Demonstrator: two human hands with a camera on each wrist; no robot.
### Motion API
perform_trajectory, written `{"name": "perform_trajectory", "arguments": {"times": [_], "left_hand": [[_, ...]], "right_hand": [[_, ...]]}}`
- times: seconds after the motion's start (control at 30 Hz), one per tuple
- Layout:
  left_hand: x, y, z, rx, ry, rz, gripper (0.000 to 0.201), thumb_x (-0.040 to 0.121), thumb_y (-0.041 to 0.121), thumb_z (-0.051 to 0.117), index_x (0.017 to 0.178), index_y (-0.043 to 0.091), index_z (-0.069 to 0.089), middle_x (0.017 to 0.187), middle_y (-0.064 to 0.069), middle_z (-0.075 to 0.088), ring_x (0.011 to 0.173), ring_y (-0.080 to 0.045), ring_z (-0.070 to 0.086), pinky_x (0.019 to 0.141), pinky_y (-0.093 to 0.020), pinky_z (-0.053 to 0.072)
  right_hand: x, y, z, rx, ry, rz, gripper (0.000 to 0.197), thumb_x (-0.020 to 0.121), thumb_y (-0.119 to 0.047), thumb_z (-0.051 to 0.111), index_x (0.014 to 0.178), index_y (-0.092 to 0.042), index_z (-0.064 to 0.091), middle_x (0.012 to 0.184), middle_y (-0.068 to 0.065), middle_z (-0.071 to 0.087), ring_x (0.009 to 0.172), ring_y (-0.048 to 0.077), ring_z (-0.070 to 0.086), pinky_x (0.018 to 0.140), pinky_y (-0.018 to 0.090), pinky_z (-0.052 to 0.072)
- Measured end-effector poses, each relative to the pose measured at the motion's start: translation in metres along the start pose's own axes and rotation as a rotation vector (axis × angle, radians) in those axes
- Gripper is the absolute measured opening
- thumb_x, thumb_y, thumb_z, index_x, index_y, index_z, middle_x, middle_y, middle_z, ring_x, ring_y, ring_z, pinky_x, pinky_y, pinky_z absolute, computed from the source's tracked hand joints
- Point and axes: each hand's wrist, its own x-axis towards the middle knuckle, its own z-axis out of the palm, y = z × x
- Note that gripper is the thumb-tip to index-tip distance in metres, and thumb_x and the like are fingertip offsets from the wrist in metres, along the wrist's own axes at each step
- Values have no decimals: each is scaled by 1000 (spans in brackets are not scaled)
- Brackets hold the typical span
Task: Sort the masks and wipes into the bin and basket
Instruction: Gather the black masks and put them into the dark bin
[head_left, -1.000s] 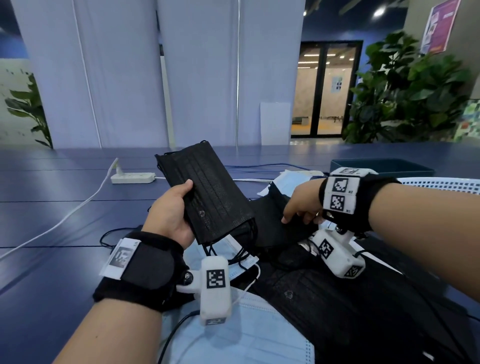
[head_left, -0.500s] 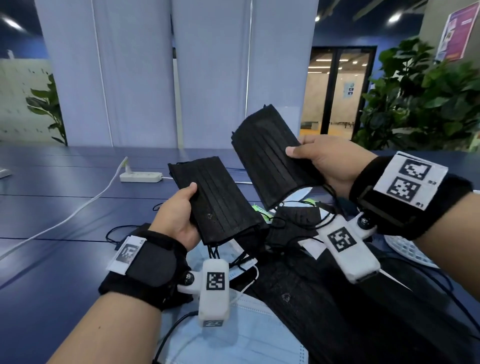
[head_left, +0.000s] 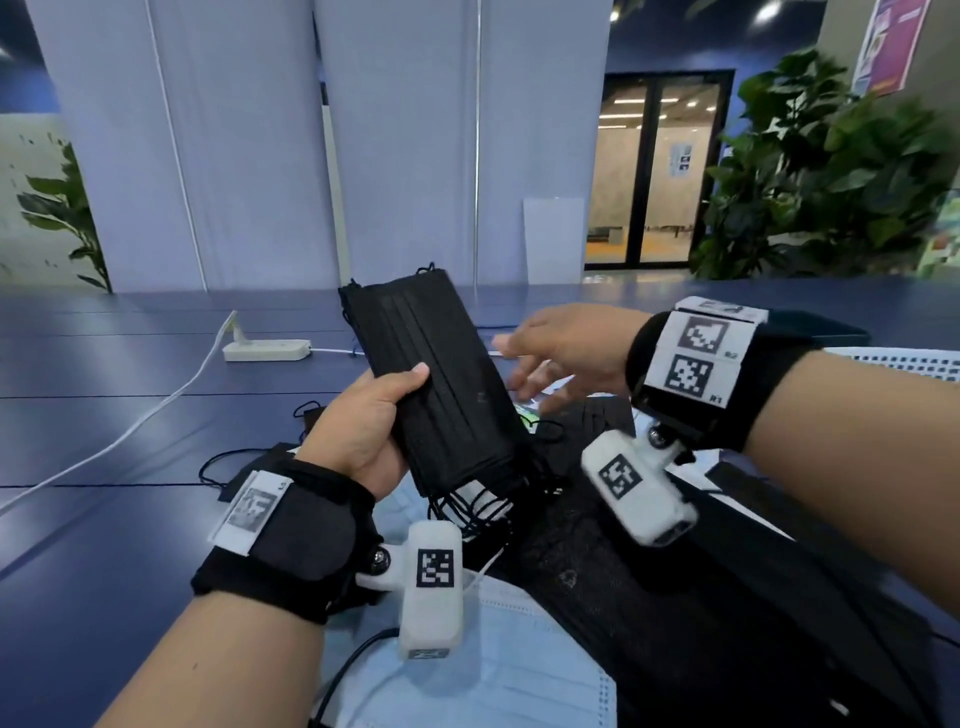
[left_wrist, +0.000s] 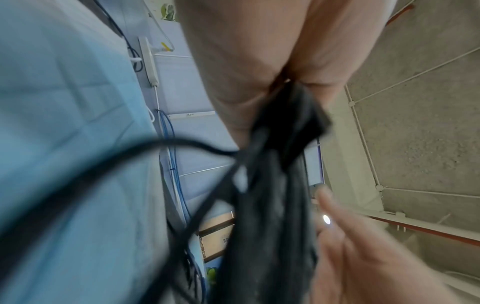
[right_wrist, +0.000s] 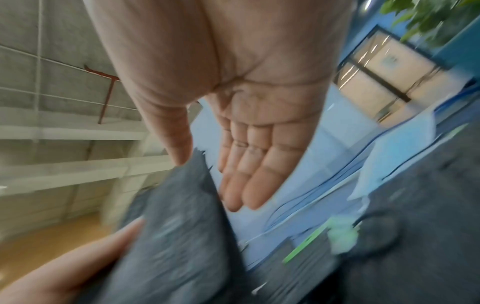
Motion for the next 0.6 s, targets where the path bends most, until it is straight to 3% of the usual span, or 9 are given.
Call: {"name": "perform_trajectory", "arguments": {"times": [0.1, 0.2, 0.27, 0.43, 0.6], "left_hand": [[3, 2, -7, -54, 62, -11, 24, 98, 14, 47, 116, 6, 60, 98, -10, 72, 78, -20, 72, 56, -34, 59], [3, 4, -10, -50, 80, -11, 20, 99, 16, 45, 102, 7, 63, 89, -6, 73, 77, -19, 71, 59, -35, 55], [3, 4, -10, -40, 73, -23, 20, 99, 16, 45, 100, 7, 63, 92, -7, 72, 82, -20, 69, 62, -35, 52], [3, 3, -10, -9, 76, -34, 21, 99, 17, 45, 103, 6, 63, 98, -8, 71, 87, -21, 68, 65, -36, 51], [4, 4, -11, -17, 91, -17, 21, 98, 16, 46, 107, 7, 63, 90, -6, 73, 76, -18, 72, 57, -33, 55]], "right_hand": [[12, 26, -34, -250, 123, 287, 28, 92, -34, 57, 85, -9, 49, 68, 9, 53, 57, 19, 54, 58, 30, 50], [15, 53, -53, -371, 109, 502, 27, 89, -28, 64, 79, -7, 49, 55, 7, 50, 44, 17, 51, 47, 24, 50], [16, 64, -58, -414, 92, 526, 29, 85, -29, 68, 88, -4, 53, 57, 9, 54, 46, 18, 52, 52, 26, 50], [21, 68, -55, -514, 125, 505, 51, 81, -31, 73, 112, 1, 50, 84, 17, 59, 61, 21, 55, 61, 29, 52], [20, 67, -55, -594, 117, 540, 39, 79, -35, 74, 91, -3, 54, 71, 8, 55, 56, 20, 47, 63, 30, 46]]}}
